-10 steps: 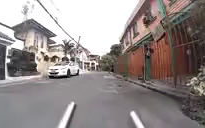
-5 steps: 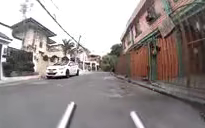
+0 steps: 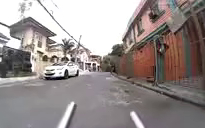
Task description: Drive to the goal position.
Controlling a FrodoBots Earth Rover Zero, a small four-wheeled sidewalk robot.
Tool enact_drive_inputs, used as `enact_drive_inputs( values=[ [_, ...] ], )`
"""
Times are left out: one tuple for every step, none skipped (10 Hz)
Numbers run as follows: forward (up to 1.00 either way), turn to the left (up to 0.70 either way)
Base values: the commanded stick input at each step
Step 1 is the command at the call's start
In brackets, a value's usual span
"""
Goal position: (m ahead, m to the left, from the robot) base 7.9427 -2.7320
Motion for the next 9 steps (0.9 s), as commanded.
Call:
enact_drive_inputs(
  values=[
    [0.85, 0.0],
    [0.85, 0.0],
    [0.85, 0.0],
    [0.85, 0.0],
    [0.85, 0.0],
    [0.85, 0.0],
    [0.85, 0.0],
    [0.85, 0.0],
    [0.85, 0.0]
  ],
)
